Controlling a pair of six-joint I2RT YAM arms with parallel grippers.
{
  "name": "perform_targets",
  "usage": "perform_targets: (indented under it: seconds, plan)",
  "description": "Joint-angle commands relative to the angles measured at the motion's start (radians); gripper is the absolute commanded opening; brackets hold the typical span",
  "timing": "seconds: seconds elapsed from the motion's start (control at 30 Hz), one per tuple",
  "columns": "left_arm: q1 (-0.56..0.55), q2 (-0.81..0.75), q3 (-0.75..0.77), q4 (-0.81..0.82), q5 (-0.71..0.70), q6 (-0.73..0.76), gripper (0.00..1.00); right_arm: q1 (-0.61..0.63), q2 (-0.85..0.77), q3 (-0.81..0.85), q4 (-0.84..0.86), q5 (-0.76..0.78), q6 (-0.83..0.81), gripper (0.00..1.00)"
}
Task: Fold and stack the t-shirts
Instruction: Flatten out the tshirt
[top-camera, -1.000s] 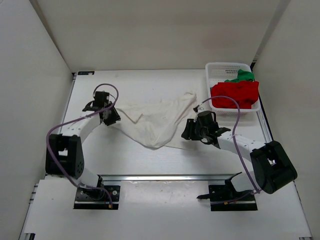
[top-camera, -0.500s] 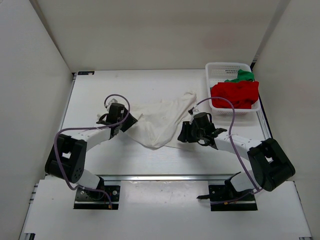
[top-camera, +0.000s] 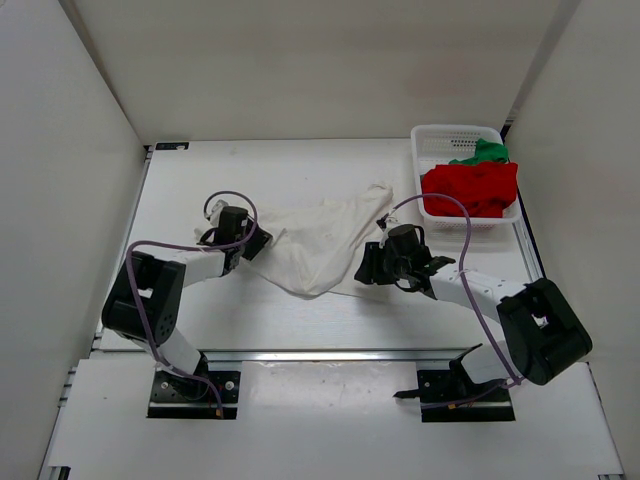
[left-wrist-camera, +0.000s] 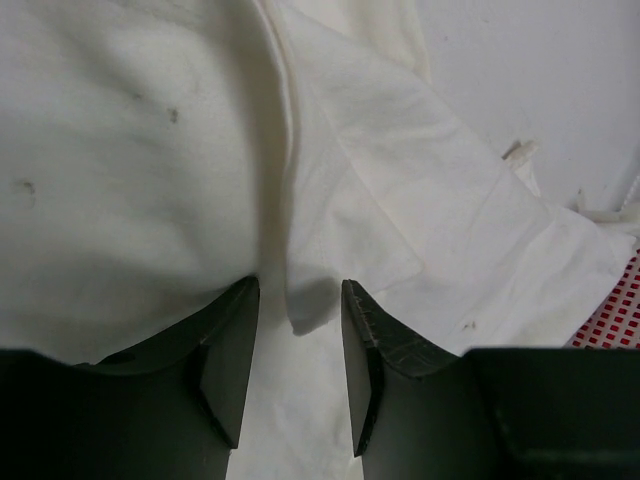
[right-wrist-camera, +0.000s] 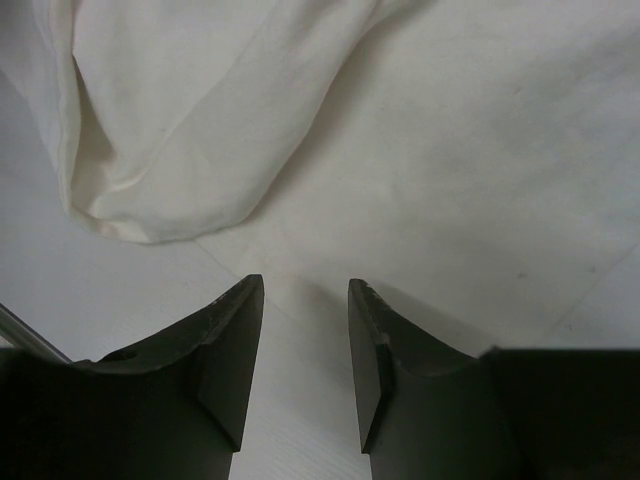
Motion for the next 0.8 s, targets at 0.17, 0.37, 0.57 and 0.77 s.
perform_targets:
  seconds: [0.17, 0.37, 0.57, 0.77]
  plan:
    - [-0.027, 0.028, 0.008, 0.115, 0.027, -0.057, 0.40, 0.000, -0.029, -0.004, 0.039, 0.000, -0.001, 0.38]
    - [-0.019, 0.013, 0.004, 0.128, 0.026, -0.055, 0.10, -0.011, -0.056, -0.015, 0.025, 0.027, 0.006, 0.38]
    - [0.005, -0.082, -0.021, 0.094, 0.056, 0.003, 0.00, -0.052, -0.119, -0.072, -0.057, 0.118, 0.033, 0.40]
    - [0.093, -0.269, -0.067, -0.030, 0.213, 0.150, 0.00, -0.072, -0.205, -0.089, -0.229, 0.294, 0.036, 0.44]
